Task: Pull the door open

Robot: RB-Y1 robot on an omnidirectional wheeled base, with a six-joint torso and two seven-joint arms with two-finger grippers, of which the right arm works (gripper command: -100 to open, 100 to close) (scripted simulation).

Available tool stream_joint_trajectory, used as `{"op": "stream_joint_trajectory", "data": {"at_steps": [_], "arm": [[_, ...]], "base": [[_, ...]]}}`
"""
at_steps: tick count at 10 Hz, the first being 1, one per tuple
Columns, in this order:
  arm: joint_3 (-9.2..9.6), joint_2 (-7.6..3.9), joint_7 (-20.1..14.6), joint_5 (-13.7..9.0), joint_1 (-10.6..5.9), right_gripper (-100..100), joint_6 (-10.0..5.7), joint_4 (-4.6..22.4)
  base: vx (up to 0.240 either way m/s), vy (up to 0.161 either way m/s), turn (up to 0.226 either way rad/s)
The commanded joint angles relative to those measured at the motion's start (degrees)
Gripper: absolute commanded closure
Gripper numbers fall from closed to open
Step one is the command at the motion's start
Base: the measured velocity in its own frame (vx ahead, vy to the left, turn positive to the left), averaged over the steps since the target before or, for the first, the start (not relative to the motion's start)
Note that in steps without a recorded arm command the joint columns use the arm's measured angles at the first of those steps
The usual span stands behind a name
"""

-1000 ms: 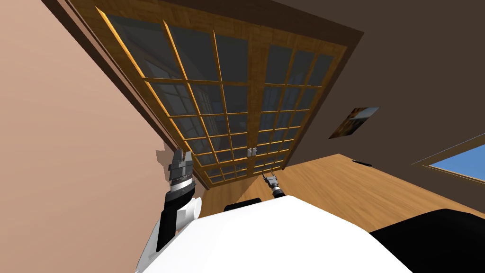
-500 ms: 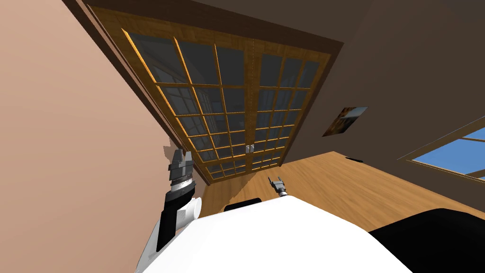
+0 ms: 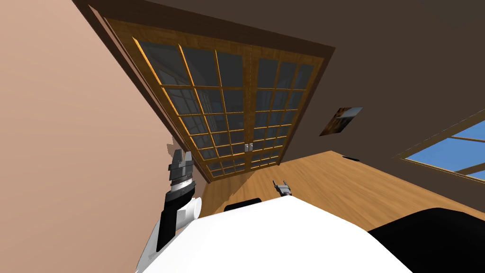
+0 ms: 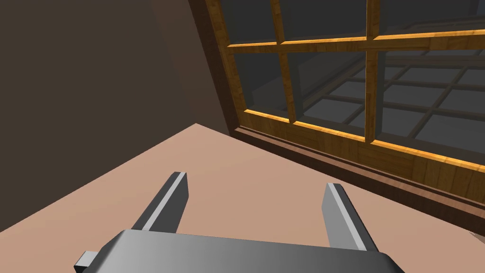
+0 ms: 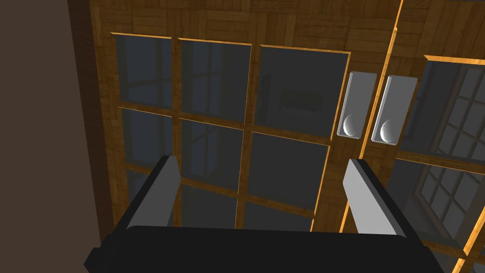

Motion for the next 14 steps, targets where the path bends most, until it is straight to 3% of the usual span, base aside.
{"op": "stream_joint_trajectory", "data": {"at_steps": [1,4,6,7,9,11,14], "arm": [[-1.71,-0.21,-0.33,0.57,-0.02,-100,0.02,1.27],[-4.52,-0.59,-1.02,1.65,-0.39,-100,-0.25,3.48],[-5.16,-0.64,-1.18,1.93,-0.61,-100,-0.32,3.96],[-6.64,-0.75,-1.58,2.57,-1.14,-100,-0.51,5.08],[-7.92,-0.72,-1.95,3.22,-2.01,-100,-0.72,5.99],[-9.73,-0.47,-2.56,4.33,-4.01,-100,-1.13,7.18],[-10.80,0.10,-3.06,5.32,-6.63,-100,-1.57,7.69]], "base": [[-0.080,-0.028,0.009],[-0.050,-0.027,0.023],[-0.013,-0.022,0.019],[-0.002,-0.021,0.051],[0.027,-0.023,0.064],[0.099,-0.038,0.108],[0.156,-0.002,0.113]]}}
